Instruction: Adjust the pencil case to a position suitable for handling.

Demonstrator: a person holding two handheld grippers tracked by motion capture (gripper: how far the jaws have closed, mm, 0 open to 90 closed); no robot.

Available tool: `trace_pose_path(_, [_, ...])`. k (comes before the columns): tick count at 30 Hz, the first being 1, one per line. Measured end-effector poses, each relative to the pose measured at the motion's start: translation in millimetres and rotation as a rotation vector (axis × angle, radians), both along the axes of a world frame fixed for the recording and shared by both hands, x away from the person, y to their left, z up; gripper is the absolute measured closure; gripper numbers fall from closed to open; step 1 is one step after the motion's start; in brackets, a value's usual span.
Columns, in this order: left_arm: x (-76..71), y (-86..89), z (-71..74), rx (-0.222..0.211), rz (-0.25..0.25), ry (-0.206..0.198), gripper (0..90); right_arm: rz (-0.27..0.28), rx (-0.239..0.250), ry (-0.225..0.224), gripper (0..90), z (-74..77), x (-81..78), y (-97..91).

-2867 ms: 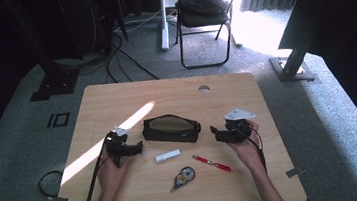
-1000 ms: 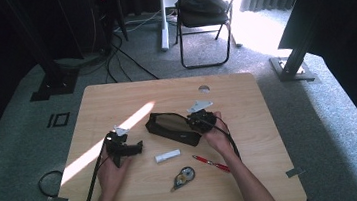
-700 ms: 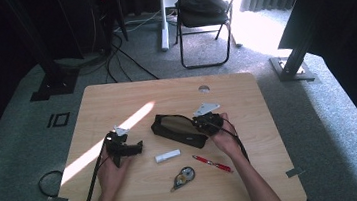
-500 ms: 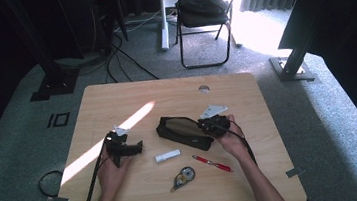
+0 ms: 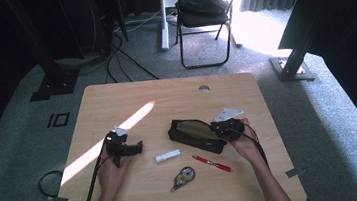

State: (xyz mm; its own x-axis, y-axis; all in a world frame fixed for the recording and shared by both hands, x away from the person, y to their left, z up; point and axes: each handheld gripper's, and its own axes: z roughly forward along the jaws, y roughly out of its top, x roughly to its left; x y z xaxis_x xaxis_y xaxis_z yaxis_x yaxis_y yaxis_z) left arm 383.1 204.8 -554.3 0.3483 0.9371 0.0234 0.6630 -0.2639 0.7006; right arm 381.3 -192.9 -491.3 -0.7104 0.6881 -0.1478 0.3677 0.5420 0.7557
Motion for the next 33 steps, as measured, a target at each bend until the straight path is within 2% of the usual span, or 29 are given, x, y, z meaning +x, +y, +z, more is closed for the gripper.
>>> trace_pose_path(11, [0.1, 0.0, 0.0, 0.000, 0.000, 0.000, 6.5, -0.010, 0.026, 0.009, 80.7, -1.4, -5.5, -11.7])
trace_pose_path(13, [0.1, 0.0, 0.0, 0.000, 0.000, 0.000, 6.6, -0.008, 0.029, 0.012, 77.3, -1.5, -5.7, -11.8])
trace_pose_path(15, [0.1, 0.0, 0.0, 0.000, 0.001, 0.000, 6.6, -0.009, 0.044, 0.004, 68.5, 0.7, -7.1, -12.6])
trace_pose_path(16, [0.1, 0.0, 0.0, 0.000, 0.001, 0.000, 6.6, -0.009, 0.044, 0.004, 68.5, 0.7, -7.1, -12.6])
trace_pose_path(17, [0.1, 0.0, 0.0, 0.000, 0.000, 0.000, 6.5, -0.015, 0.073, -0.003, 63.2, 4.4, -9.2, -14.4])
trace_pose_path(18, [0.1, 0.0, 0.0, 0.000, 0.001, 0.000, 6.5, -0.018, 0.079, -0.005, 61.7, 5.8, -10.3, -14.9])
trace_pose_path(23, [0.1, 0.0, 0.0, 0.000, 0.000, 0.000, 6.5, -0.033, 0.108, -0.037, 56.6, 13.8, -17.0, -17.3])
trace_pose_path(25, [0.1, 0.0, 0.0, 0.000, 0.001, 0.000, 6.5, -0.027, 0.140, -0.053, 54.2, 19.6, -24.7, -17.9])
trace_pose_path(27, [0.1, 0.0, 0.0, 0.000, 0.000, 0.000, 6.6, -0.026, 0.141, -0.056, 53.5, 20.7, -26.7, -17.7])
trace_pose_path(33, [0.1, 0.0, 0.0, 0.000, 0.000, 0.000, 6.5, -0.039, 0.197, -0.071, 50.1, 23.7, -47.9, -22.9])
